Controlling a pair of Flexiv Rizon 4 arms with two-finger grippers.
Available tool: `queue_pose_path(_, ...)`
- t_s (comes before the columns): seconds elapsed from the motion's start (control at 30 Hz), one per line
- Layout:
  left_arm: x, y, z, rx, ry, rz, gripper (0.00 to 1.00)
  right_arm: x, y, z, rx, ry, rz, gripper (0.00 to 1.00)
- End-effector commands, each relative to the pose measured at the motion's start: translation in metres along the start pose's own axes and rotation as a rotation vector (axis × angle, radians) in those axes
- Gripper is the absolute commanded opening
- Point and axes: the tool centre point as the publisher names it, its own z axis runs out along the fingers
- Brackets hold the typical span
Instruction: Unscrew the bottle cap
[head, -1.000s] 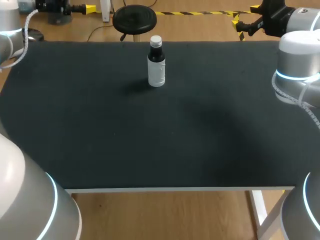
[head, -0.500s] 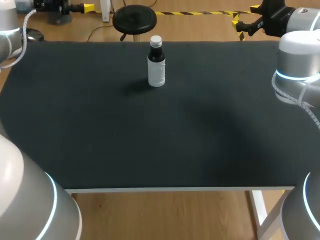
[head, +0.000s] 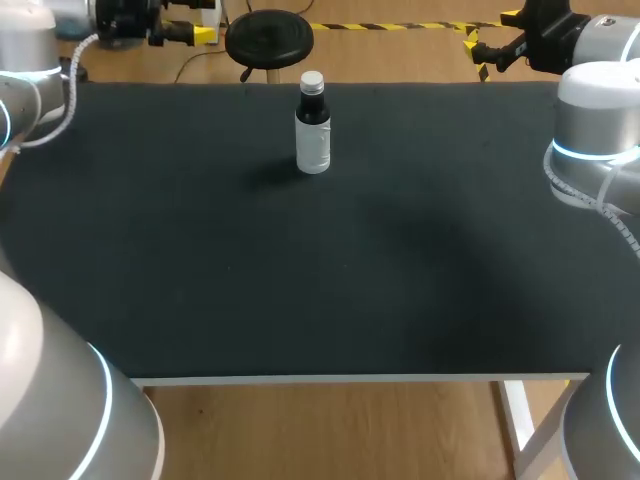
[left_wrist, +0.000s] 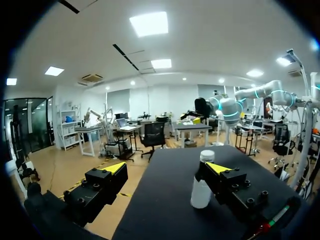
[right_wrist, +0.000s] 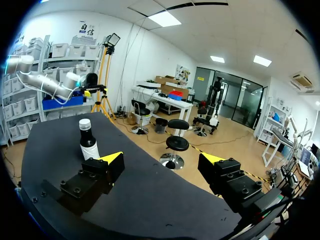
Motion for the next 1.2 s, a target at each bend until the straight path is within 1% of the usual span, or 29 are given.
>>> queue_pose_path(0.03,0.026,0.004,0.01,0.012,-0.05,0.0,1.0,0.0,0.0,-0.001,0.002,0.0,0.0,1.0)
queue_pose_path(0.13,0.032,0.009,0.012,0.023,-0.054,-0.013,1.0,0.0,0.0,-0.001,0.002,0.0,0.0,1.0)
queue_pose_path(0.23,0.037,0.019,0.004,0.037,-0.056,-0.031,1.0,0.0,0.0,-0.001,0.002,0.0,0.0,1.0)
queue_pose_path(0.33,0.042,0.028,0.002,0.046,-0.052,-0.05,1.0,0.0,0.0,-0.001,0.002,0.0,0.0,1.0)
queue_pose_path(0.4,0.046,0.037,0.006,0.056,-0.033,-0.07,1.0,0.0,0.0,-0.001,0.002,0.0,0.0,1.0)
queue_pose_path(0.47,0.052,0.044,0.013,0.046,-0.015,-0.079,1.0,0.0,0.0,-0.001,0.002,0.0,0.0,1.0)
queue_pose_path(0.63,0.068,0.056,0.031,0.045,0.023,-0.091,1.0,0.0,0.0,-0.001,0.002,0.0,0.0,1.0)
queue_pose_path(0.87,0.093,0.058,0.047,0.047,0.048,-0.089,1.0,0.0,0.0,-0.001,0.002,0.0,0.0,1.0)
queue_pose_path(0.97,0.102,0.057,0.06,0.059,0.059,-0.081,1.0,0.0,0.0,-0.001,0.002,0.0,0.0,1.0)
queue_pose_path(1.2,0.11,0.057,0.085,0.072,0.079,-0.071,1.0,0.0,0.0,-0.001,0.002,0.0,0.0,1.0)
